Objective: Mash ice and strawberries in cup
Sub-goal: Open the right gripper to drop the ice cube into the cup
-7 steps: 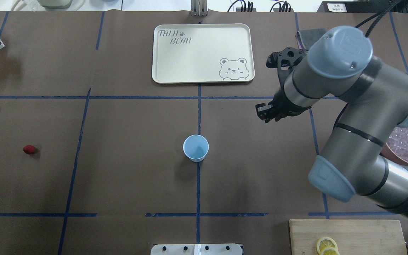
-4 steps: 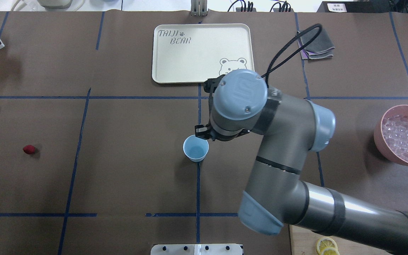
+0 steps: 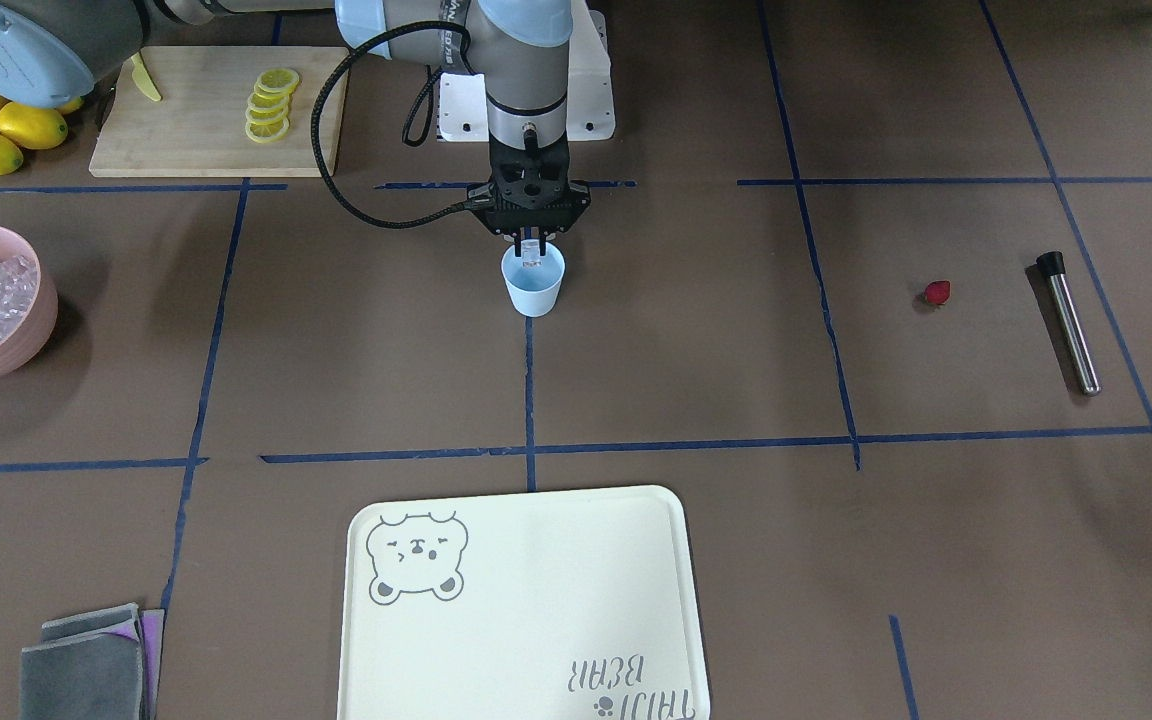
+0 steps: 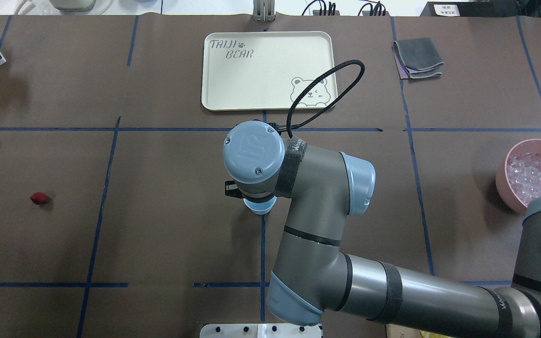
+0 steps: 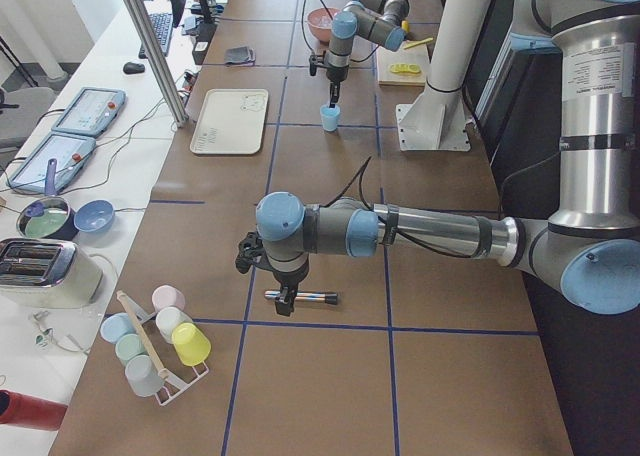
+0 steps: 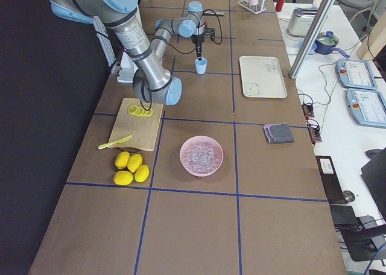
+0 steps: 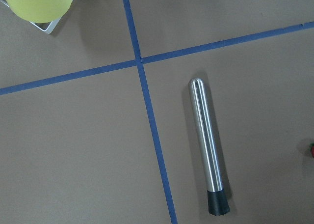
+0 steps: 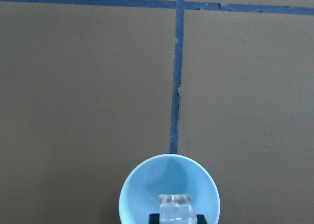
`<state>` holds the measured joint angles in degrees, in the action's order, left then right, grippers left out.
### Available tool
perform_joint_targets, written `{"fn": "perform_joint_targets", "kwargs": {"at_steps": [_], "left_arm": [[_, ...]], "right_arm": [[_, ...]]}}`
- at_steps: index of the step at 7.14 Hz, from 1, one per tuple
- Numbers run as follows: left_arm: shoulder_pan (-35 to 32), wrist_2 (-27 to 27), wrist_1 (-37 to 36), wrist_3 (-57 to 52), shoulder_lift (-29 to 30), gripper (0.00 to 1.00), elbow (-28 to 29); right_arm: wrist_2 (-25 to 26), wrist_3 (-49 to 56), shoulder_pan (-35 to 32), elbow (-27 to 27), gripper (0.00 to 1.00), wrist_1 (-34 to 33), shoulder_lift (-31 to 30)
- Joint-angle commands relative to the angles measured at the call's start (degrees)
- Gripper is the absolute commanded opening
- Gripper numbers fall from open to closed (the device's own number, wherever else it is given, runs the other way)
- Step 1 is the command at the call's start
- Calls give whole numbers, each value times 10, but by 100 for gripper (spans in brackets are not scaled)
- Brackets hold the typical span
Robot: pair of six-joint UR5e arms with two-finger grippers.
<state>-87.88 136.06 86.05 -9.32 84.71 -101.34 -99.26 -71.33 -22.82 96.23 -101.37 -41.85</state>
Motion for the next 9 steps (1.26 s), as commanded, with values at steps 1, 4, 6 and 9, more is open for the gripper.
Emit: {"fn": "perform_joint_targets", "kwargs": {"at_steps": [1,4,6,9], "left_arm": [[0,0,1,0,-1,100,0],[1,0,1,0,-1,100,-1],[1,0,2,0,0,100,-2],[1,0,1,0,-1,100,-1]], "right_arm": [[0,-1,1,-2,86,1,-3],[-1,-2,1,1,98,4,-2],[-15,7,-36,10,99,4,-5],[-99,149,-161,123,99,5,-153]]}}
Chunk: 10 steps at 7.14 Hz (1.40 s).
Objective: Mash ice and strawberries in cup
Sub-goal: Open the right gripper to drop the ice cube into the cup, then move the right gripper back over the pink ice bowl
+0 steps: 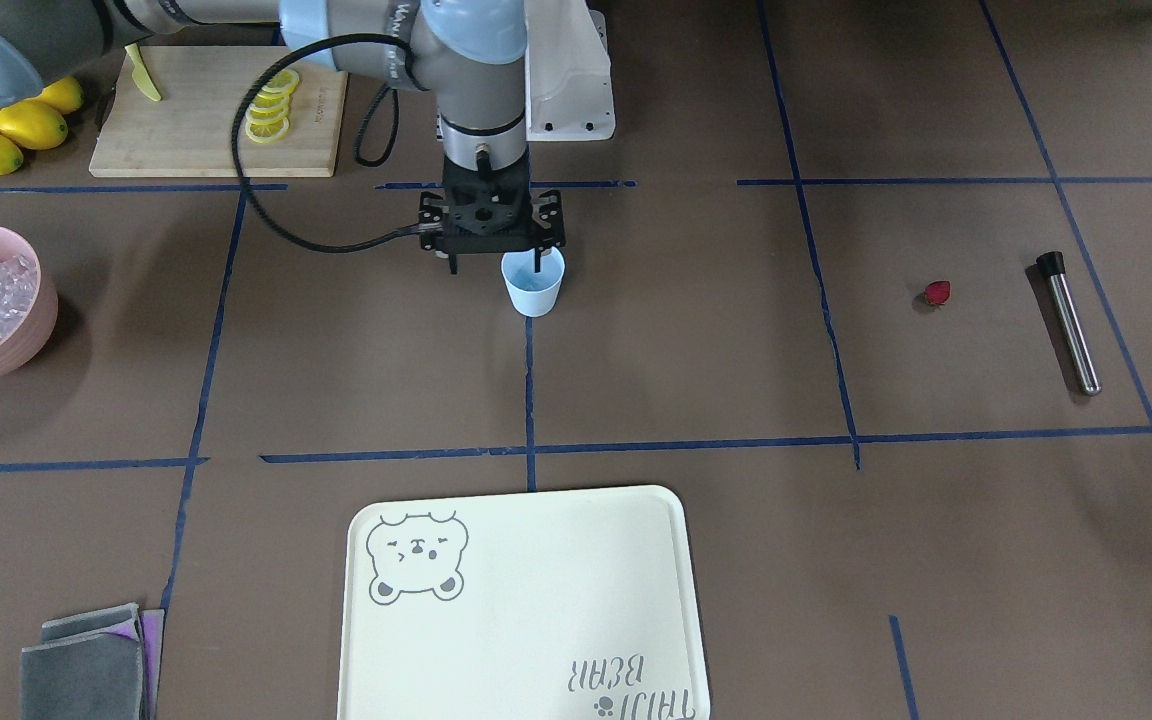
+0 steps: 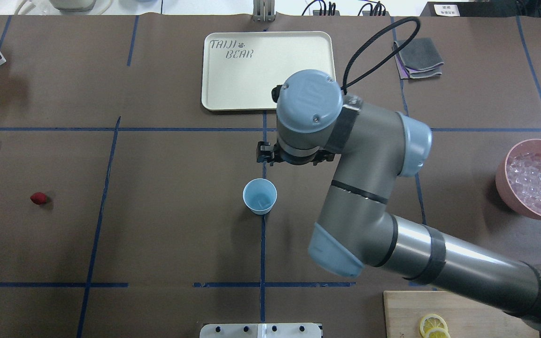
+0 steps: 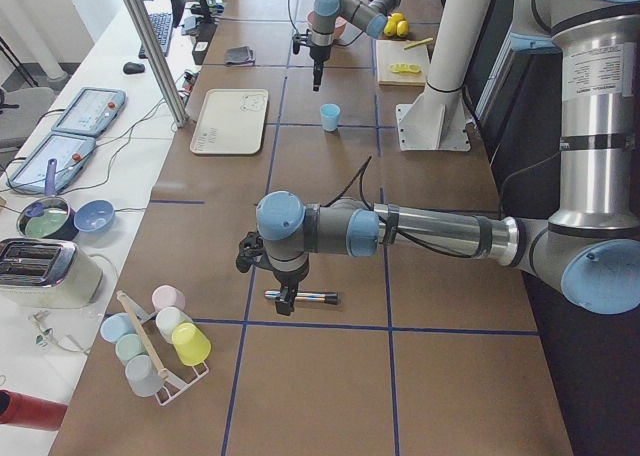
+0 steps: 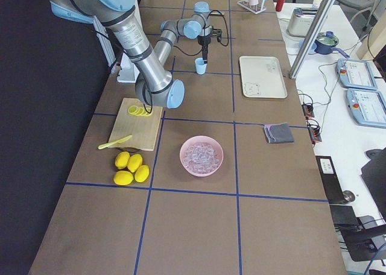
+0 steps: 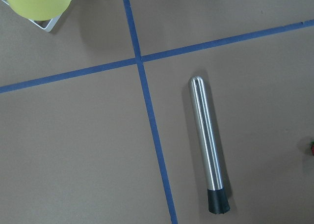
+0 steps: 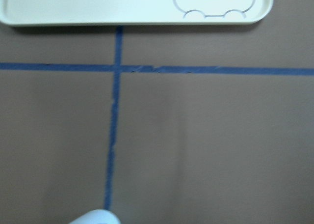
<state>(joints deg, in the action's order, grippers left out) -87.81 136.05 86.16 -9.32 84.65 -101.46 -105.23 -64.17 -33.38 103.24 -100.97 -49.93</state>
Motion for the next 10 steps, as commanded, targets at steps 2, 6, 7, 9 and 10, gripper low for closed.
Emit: {"fn": "perform_joint_targets", "kwargs": {"at_steps": [2,6,7,9,10], "left_arm": [[0,0,0,0,-2,100,0],[0,0,1,0,-2,100,-4],[-1,1,1,-1,-2,100,-6],[-1,1,0,0,-4,100,-16],[-1,1,-1,0,-4,100,-18]], "right_arm": [[-85,173,-144,147,99,2,-221],[-182,490,-311,155,99,73,-425],[-182,575,-330,137,98,75,-450],[-183,615,-339,113,93,86,-462],[-183,611,-339,75,93,166,-483]]}}
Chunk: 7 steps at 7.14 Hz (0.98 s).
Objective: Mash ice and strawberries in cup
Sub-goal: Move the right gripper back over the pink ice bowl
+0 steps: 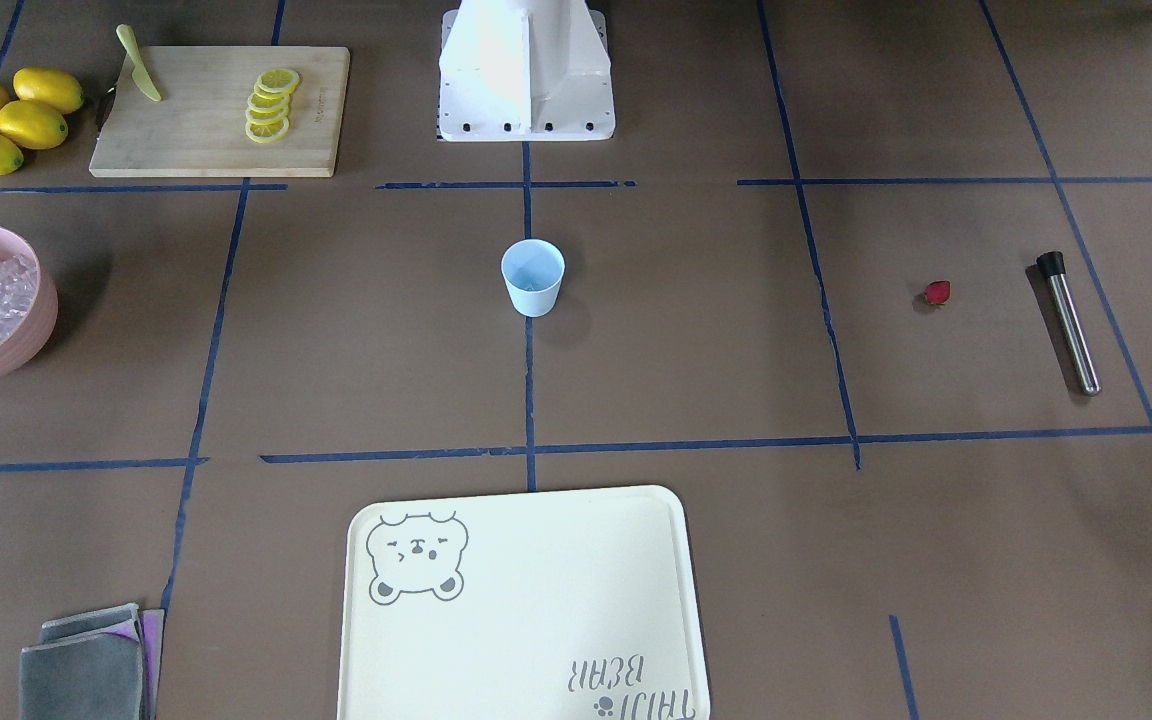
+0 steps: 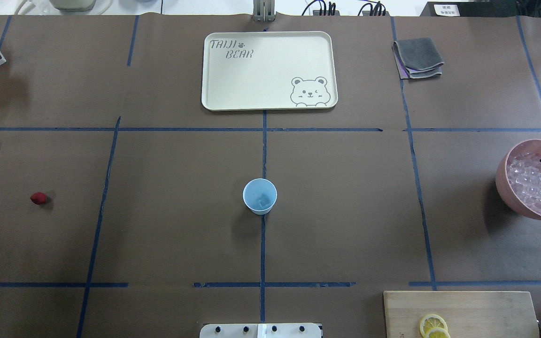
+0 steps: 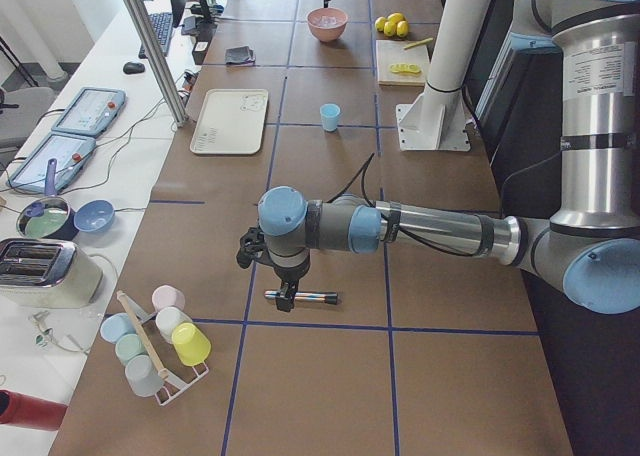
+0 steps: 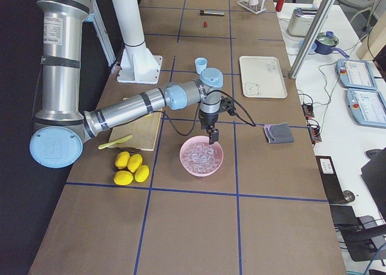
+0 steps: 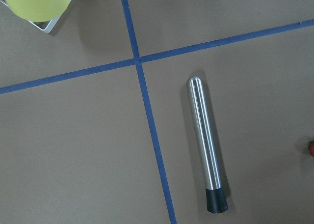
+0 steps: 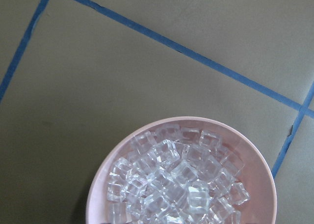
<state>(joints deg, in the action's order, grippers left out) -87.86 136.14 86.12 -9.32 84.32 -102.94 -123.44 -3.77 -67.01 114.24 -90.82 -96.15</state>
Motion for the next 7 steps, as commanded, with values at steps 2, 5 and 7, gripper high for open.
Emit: {"fn": "perform_joint_targets", "kwargs": {"at_steps": [2,5,7], "left_arm": [[0,0,-1,0,-1,100,-4],[0,0,-1,0,-1,100,-5],[1,0,-2,0,-1,100,-5]], "right_arm": [[0,-8,-2,-94,90,136,-24],[-1,-43,2,-114,81,137,-19],[-2,-48,4,-116,77,137,-17]]}}
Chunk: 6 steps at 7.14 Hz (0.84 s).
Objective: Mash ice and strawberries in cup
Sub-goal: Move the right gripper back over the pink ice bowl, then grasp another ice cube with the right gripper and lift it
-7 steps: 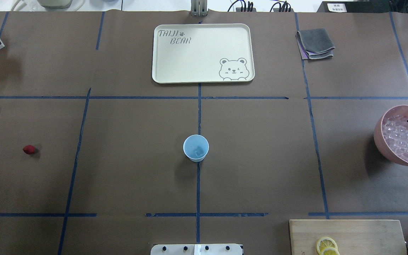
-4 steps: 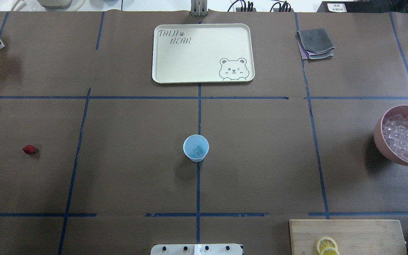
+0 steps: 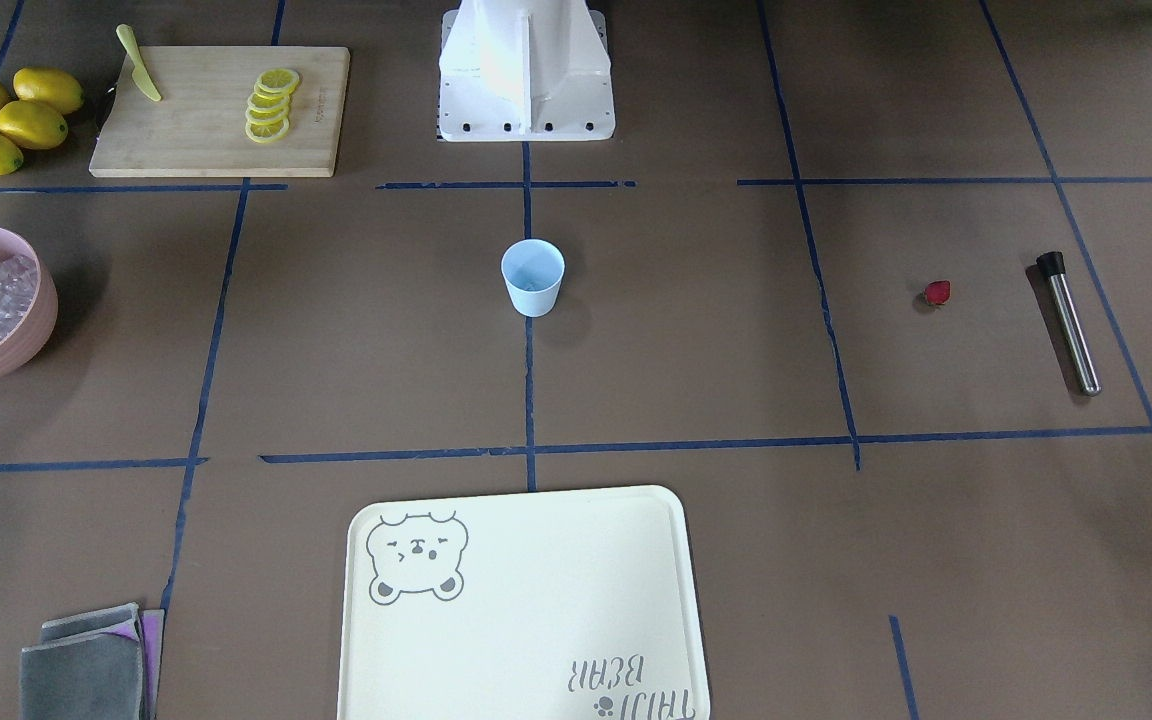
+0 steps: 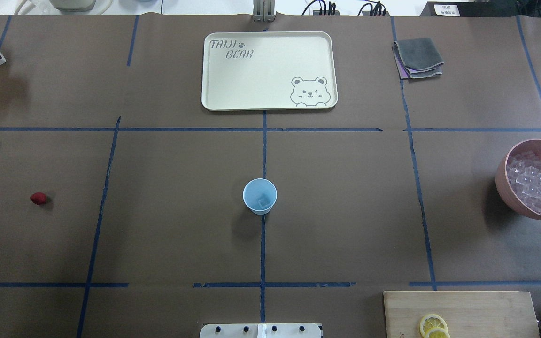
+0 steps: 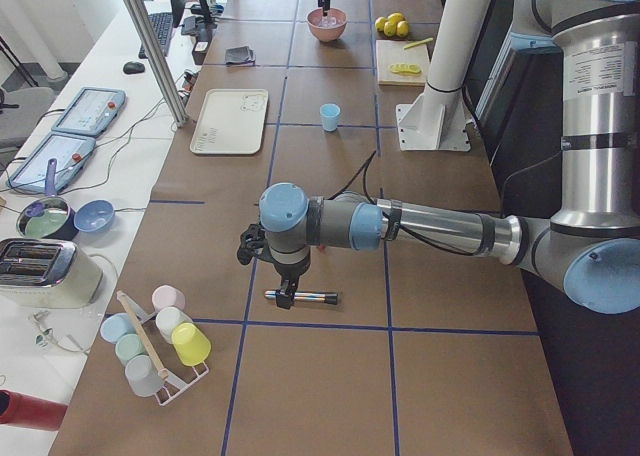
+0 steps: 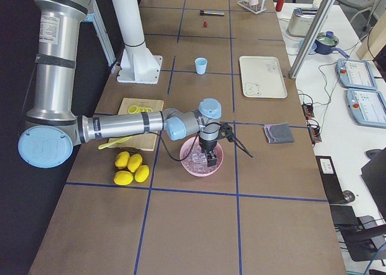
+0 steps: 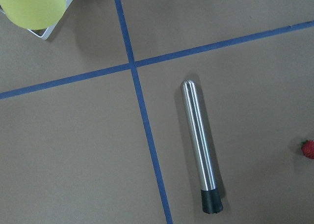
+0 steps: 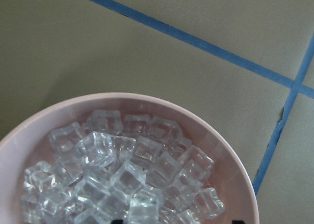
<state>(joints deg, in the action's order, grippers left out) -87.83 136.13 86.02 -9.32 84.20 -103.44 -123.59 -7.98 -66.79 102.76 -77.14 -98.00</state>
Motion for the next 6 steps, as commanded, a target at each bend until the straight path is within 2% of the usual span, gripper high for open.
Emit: {"fn": "perform_joint_targets", "kwargs": {"at_steps": [1,5,6], "left_arm": [[0,0,-1,0,0,100,0],[0,0,-2,0,0,100,0],[0,0,-2,0,0,100,1]], "right_arm": [[0,-7,9,0,76,1,3],[2,-1,32,2,73,2,3],[2,-1,37,2,70,2,3]]}}
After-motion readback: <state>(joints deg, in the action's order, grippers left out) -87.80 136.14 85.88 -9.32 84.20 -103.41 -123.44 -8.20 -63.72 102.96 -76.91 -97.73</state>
